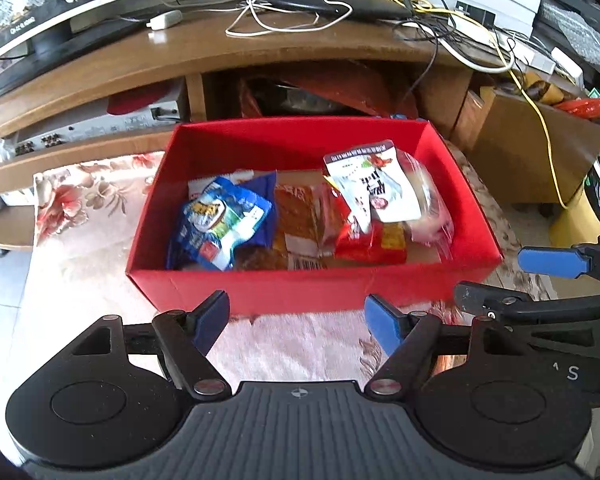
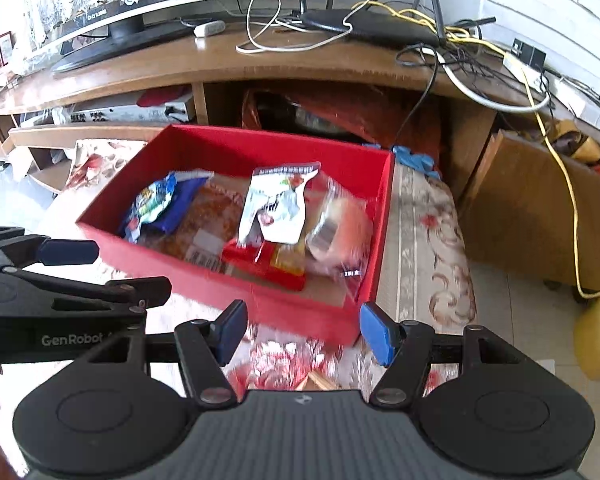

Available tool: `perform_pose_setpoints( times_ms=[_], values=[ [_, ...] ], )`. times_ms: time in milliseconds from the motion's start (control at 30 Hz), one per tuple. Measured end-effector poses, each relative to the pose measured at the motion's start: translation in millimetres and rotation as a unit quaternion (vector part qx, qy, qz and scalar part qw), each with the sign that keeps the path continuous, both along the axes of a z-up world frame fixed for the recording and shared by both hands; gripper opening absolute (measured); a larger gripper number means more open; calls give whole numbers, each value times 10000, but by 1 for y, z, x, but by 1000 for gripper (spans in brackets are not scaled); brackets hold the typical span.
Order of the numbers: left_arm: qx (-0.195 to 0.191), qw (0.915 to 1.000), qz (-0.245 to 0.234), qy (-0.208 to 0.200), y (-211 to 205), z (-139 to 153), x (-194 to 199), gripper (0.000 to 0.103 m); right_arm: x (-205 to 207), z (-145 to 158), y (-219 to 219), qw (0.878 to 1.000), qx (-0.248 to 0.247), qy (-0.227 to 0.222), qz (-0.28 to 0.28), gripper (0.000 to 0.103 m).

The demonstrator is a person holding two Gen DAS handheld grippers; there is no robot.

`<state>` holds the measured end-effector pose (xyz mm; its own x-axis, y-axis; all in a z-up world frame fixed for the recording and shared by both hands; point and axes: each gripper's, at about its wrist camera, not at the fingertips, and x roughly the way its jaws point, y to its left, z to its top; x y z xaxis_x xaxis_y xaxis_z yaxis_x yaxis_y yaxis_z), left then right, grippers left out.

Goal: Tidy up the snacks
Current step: 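Move left tool to the green Kaprons wafer while right tool approaches the gold sachet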

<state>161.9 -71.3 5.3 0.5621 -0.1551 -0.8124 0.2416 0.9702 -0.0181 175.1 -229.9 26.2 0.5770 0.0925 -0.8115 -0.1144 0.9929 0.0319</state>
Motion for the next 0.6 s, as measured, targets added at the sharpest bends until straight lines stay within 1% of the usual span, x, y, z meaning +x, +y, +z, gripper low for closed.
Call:
perform_pose_setpoints(
  times_ms=[300,467,567,600],
  values=[
    [52,10000,-14,52,-1,-6,-13,79,-12,-5,0,9999,-8,116,26,61],
    [145,9997,-63,183,-1,-17,-24,80,-20,-14,3,9995,-102,275,133,61],
    [68,9993,-28,377,4,-27,-34,83,-25,-22,2,9986,-158,446,223,68],
    [-13,9990,-24,457,7,-30,-37,86,-27,-25,1,9983,-176,503,239,71]
  ],
)
